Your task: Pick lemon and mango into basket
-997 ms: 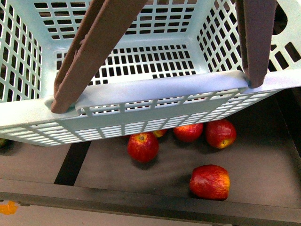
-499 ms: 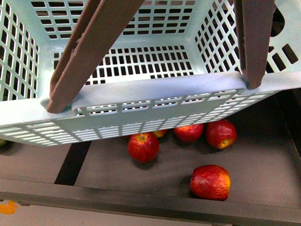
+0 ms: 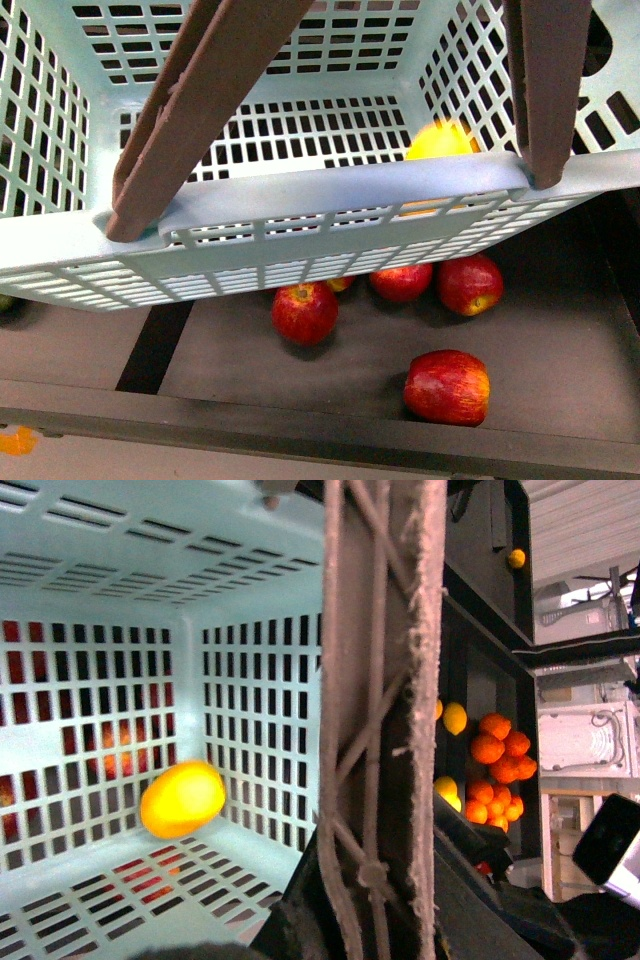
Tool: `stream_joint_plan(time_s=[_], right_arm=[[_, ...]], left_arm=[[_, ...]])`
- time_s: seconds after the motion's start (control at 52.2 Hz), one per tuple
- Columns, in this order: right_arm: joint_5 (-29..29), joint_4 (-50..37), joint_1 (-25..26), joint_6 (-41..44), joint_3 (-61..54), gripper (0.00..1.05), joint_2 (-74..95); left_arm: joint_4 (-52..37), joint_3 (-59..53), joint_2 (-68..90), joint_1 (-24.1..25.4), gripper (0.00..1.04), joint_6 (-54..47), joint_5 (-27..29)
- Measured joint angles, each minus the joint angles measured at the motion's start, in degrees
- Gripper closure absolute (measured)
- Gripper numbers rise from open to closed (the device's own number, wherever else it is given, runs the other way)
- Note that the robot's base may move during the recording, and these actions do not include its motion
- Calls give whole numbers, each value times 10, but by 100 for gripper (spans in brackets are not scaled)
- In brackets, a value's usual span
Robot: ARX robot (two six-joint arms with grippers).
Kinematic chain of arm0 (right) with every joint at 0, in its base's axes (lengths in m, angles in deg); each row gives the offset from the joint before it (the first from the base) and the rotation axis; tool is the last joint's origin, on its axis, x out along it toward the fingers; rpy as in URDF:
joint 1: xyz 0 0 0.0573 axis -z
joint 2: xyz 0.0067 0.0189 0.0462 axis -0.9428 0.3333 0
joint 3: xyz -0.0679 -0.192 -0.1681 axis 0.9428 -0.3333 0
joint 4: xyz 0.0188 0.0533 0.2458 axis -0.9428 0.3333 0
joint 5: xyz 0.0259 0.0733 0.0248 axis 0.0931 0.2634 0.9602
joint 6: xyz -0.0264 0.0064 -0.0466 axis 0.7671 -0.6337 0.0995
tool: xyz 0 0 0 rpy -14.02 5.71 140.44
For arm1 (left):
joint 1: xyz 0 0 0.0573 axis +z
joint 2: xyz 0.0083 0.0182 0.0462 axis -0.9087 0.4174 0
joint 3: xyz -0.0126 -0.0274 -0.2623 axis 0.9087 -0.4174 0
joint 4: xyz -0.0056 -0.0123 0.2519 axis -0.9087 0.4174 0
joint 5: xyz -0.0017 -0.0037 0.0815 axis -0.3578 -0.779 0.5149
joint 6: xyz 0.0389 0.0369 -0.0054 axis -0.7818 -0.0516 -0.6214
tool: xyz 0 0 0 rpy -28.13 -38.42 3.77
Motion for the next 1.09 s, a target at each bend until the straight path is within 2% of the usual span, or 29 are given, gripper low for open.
stream_joint_plan(time_s=[0.038, 0.153, 0.173, 0.192, 0.211, 0.288, 0.403, 0.422, 0.499, 0.556, 0.633, 0.786, 0.844, 0.901, 1.035, 1.093], right_arm=[[-5, 3, 9, -1, -3, 7, -9], [-18, 25, 62, -10, -17, 9, -58], [-35, 12, 68, -4, -24, 10, -64], [-82, -45, 76, 37, -47, 16, -76], [-99, -81, 80, 62, -63, 19, -83], [-109, -190, 93, 167, -134, 35, -112], [-90, -224, 114, 242, -212, 58, -154], [-90, -225, 115, 242, -214, 58, -155], [-77, -232, 126, 257, -249, 73, -180], [-68, -237, 137, 263, -280, 88, -206], [-59, -237, 147, 266, -307, 103, -232], [-42, -231, 163, 271, -347, 103, -280], [-8, -225, 184, 272, -358, 103, -296], [-1, -220, 199, 272, -366, 101, -310], [1, -219, 208, 272, -370, 71, -319], [1, -219, 208, 272, -370, 61, -319]], left_arm=[[0, 0, 1, 0, 99, 0, 0], [0, 0, 2, 0, 99, 0, 3], [0, 0, 2, 0, 99, 0, 4], [0, 0, 2, 1, 99, -1, 4], [0, 0, 2, 1, 99, 0, 4], [0, 0, 2, 0, 99, -1, 2], [0, 0, 2, 0, 99, 1, -3], [0, 0, 2, 0, 99, 1, -2], [0, 0, 2, 0, 99, 0, 0], [0, 0, 2, 0, 99, 0, 3], [0, 0, 2, 0, 99, 0, 2], [0, 0, 2, 0, 99, 0, 2], [0, 0, 2, 0, 99, 0, 2], [0, 0, 2, 0, 99, 0, 0], [0, 0, 2, 0, 99, -2, 0], [0, 0, 2, 0, 99, -1, 0]])
